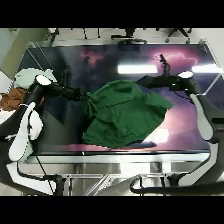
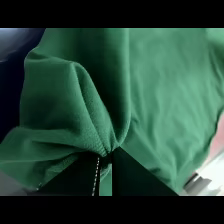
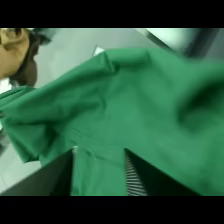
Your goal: Fold the shirts.
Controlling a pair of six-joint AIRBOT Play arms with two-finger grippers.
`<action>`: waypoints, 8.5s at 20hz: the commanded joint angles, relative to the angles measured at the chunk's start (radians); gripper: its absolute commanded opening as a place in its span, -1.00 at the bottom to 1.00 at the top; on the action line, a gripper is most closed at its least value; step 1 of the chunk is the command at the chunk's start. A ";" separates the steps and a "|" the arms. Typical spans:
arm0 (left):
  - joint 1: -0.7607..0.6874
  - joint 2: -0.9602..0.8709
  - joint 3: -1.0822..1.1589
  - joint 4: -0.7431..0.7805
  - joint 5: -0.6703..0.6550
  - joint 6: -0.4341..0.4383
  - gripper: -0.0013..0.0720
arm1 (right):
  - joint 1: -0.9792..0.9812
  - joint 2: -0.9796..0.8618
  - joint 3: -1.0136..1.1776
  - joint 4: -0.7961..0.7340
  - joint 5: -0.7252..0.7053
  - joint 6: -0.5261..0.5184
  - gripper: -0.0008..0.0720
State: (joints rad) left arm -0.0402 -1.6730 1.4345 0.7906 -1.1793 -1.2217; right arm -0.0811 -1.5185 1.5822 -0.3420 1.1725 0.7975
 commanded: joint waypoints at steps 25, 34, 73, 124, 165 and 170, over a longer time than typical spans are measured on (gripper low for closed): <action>0.097 -0.182 0.187 0.003 -0.133 0.019 0.68 | -0.105 0.393 -0.823 -0.456 -0.294 0.349 -0.24; 0.109 -0.172 0.182 0.003 -0.343 0.005 0.68 | -0.103 -0.058 0.053 -0.409 -0.261 0.274 -0.92; -0.003 -0.039 -0.011 0.187 0.016 0.029 0.68 | 0.081 0.301 -0.791 0.036 -0.322 0.106 -0.92; 0.108 1.034 0.222 0.650 0.135 -0.427 -0.93 | -0.620 0.716 0.369 0.333 0.091 0.040 -0.92; -0.208 0.156 -0.414 0.209 0.339 -0.342 0.92 | -0.243 -0.002 -0.294 -0.373 0.054 0.157 0.23; -0.204 0.105 -0.414 0.209 0.270 -0.343 0.92 | -0.155 -0.010 -0.291 -0.372 0.056 0.140 0.10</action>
State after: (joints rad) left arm -0.2379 -1.5440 1.0256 1.0000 -0.8970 -1.5620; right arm -0.2813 -1.5181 1.2915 -0.6956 1.2373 0.9447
